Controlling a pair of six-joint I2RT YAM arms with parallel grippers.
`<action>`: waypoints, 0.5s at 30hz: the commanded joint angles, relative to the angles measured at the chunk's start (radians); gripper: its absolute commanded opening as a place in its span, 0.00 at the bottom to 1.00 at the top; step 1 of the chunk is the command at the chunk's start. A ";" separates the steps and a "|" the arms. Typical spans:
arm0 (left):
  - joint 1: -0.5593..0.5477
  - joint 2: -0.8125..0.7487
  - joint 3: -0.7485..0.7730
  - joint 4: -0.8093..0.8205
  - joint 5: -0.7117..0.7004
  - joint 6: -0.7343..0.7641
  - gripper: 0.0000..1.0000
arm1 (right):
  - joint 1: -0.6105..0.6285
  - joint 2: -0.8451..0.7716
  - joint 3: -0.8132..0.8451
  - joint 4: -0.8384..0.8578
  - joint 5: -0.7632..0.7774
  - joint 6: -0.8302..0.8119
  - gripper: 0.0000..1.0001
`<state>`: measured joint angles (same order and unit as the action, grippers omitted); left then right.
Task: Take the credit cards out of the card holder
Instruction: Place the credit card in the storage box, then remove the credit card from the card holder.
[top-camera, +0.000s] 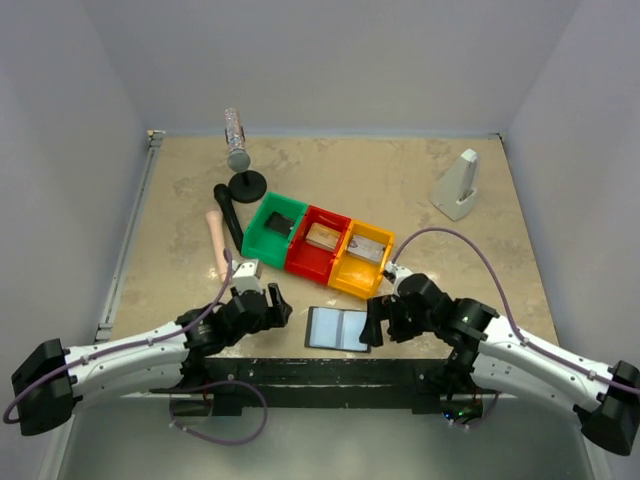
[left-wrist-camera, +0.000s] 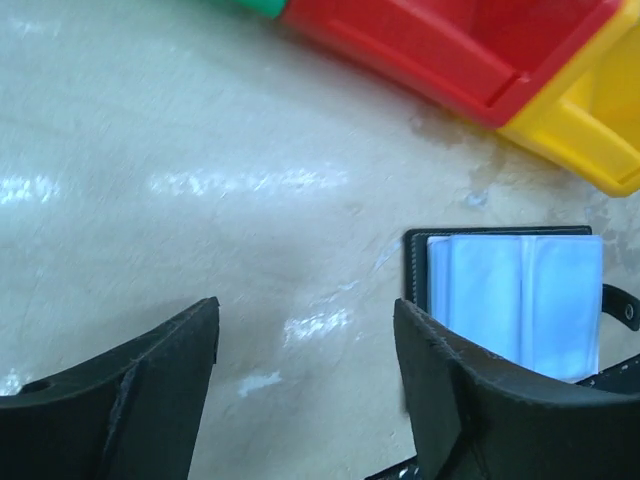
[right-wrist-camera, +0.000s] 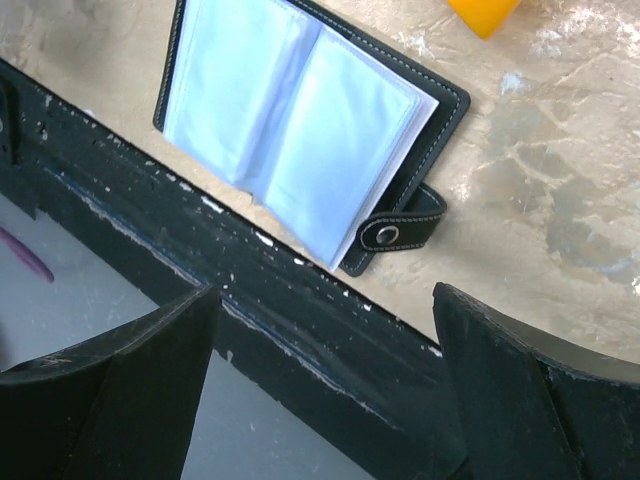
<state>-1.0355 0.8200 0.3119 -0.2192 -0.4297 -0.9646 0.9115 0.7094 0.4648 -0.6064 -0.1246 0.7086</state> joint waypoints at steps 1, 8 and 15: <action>-0.005 -0.155 -0.106 -0.020 -0.004 -0.170 0.95 | 0.006 0.096 0.008 0.108 0.040 0.031 0.91; -0.005 -0.213 -0.117 -0.035 0.060 -0.119 0.96 | 0.006 0.317 0.103 0.040 0.155 0.051 0.82; -0.005 -0.183 -0.129 0.018 0.120 -0.092 0.87 | 0.006 0.410 0.155 0.005 0.204 0.058 0.70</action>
<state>-1.0355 0.6277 0.1772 -0.2531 -0.3580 -1.0798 0.9142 1.0885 0.5575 -0.5751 0.0185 0.7486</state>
